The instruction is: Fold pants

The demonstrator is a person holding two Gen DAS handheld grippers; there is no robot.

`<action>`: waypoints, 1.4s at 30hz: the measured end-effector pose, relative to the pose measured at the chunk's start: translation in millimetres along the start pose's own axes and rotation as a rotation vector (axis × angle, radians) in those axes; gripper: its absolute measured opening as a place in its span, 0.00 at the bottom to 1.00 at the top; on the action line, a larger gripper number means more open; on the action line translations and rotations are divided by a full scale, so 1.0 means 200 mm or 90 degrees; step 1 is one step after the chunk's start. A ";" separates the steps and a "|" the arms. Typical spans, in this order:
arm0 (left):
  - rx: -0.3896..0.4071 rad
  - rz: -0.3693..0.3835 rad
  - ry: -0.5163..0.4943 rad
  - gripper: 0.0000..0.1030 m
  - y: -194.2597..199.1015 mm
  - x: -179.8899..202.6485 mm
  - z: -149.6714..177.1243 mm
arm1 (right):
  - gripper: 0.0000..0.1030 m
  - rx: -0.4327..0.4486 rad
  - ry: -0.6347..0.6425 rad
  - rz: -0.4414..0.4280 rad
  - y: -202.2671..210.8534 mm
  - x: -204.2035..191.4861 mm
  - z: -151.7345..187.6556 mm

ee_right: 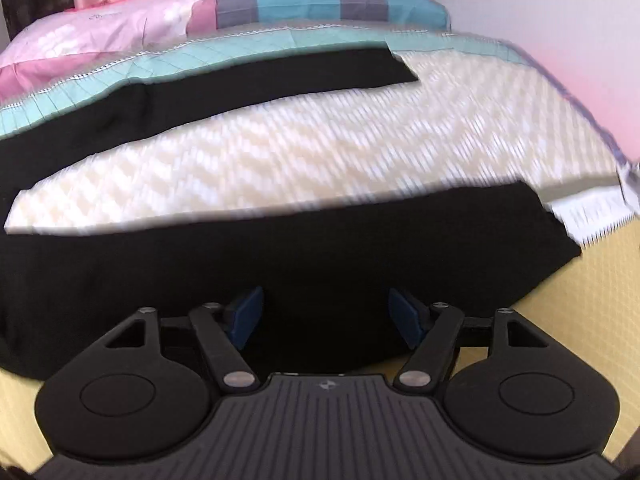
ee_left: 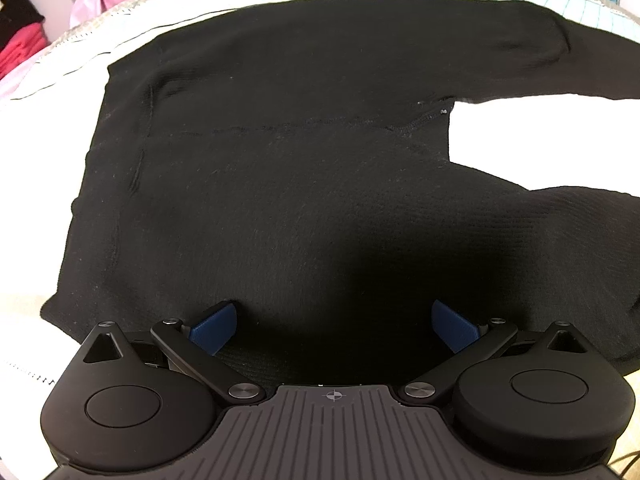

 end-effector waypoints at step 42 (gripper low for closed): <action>-0.002 -0.002 0.038 1.00 0.00 -0.01 -0.02 | 0.97 -0.059 -0.067 0.025 0.07 0.26 0.00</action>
Point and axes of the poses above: each gripper's, at about its wrist camera, not at the fingertips, and y roughly against the way its jaws point, x to its right, z to its underside, the point moved 2 cm from there along -y, roughly the way its jaws point, and after that the axes turned 13 degrees about -x, right-handed, at the moved point
